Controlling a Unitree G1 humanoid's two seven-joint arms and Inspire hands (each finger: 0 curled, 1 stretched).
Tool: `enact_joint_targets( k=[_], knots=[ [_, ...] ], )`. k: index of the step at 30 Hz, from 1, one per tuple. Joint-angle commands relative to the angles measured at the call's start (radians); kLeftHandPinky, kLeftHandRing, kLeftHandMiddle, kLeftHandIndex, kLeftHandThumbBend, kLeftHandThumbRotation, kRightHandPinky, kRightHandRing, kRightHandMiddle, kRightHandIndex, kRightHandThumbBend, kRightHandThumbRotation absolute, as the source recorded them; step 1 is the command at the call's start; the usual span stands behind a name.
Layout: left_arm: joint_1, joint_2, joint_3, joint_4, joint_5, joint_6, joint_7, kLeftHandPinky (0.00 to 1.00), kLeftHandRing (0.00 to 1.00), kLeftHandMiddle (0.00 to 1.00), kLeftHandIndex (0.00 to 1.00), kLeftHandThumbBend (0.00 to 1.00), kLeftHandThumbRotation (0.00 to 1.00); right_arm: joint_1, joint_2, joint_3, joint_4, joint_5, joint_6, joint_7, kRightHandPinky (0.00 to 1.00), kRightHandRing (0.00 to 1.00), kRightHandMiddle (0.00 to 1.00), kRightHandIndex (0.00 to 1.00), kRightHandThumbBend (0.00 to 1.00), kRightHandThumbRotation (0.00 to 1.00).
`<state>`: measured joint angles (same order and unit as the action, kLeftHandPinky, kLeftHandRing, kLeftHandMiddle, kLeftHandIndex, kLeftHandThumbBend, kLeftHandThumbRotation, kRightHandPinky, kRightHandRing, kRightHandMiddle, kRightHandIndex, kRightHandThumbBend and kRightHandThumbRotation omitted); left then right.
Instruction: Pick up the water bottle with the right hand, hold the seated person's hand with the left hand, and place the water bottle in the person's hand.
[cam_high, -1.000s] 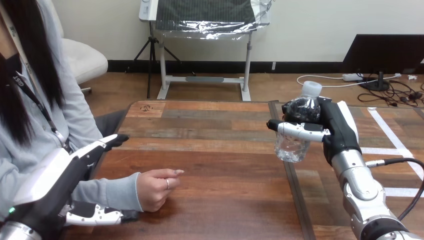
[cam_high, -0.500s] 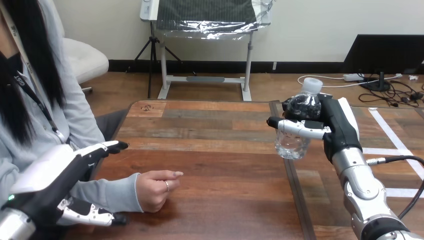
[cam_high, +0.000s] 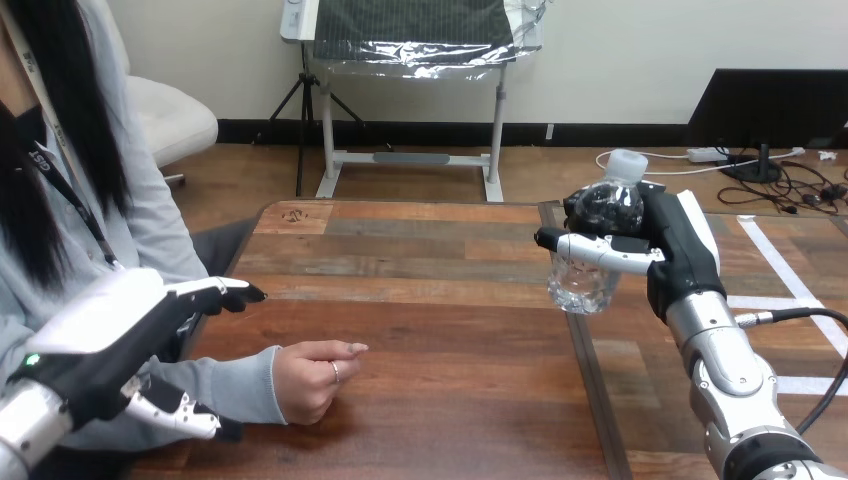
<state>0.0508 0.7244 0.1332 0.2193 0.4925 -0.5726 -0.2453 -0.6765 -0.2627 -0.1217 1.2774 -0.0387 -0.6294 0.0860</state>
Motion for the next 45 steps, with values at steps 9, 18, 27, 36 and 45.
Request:
enact_joint_targets(
  k=[9, 18, 27, 36, 45],
  knots=[
    [-0.14, 0.052, -0.078, 0.118, 0.055, 0.011, 0.022, 0.72, 0.75, 0.75, 0.77, 1.0, 0.24, -0.081, -0.013, -0.022, -0.098, 0.031, -0.057, 0.023, 0.35, 0.41, 0.47, 0.44, 0.76, 0.0],
    [-0.192, 0.06, -0.121, 0.206, 0.083, -0.019, 0.053, 0.66, 0.71, 0.73, 0.76, 1.0, 0.25, -0.072, -0.016, -0.026, -0.107, 0.047, -0.067, 0.047, 0.36, 0.42, 0.47, 0.45, 0.75, 0.0],
    [-0.236, 0.065, -0.17, 0.289, 0.117, -0.035, 0.083, 0.62, 0.67, 0.7, 0.73, 1.0, 0.27, -0.062, -0.017, -0.025, -0.129, 0.054, -0.076, 0.051, 0.35, 0.41, 0.47, 0.44, 0.77, 0.0],
    [-0.277, 0.057, -0.209, 0.382, 0.112, -0.065, 0.095, 0.6, 0.63, 0.66, 0.7, 1.0, 0.29, -0.049, -0.022, -0.02, -0.164, 0.048, -0.079, 0.043, 0.34, 0.41, 0.46, 0.44, 0.78, 0.0],
    [-0.298, 0.056, -0.236, 0.434, 0.105, -0.073, 0.09, 0.59, 0.61, 0.64, 0.67, 1.0, 0.3, -0.037, -0.023, -0.022, -0.195, 0.052, -0.081, 0.049, 0.33, 0.4, 0.46, 0.43, 0.78, 0.0]
  ],
)
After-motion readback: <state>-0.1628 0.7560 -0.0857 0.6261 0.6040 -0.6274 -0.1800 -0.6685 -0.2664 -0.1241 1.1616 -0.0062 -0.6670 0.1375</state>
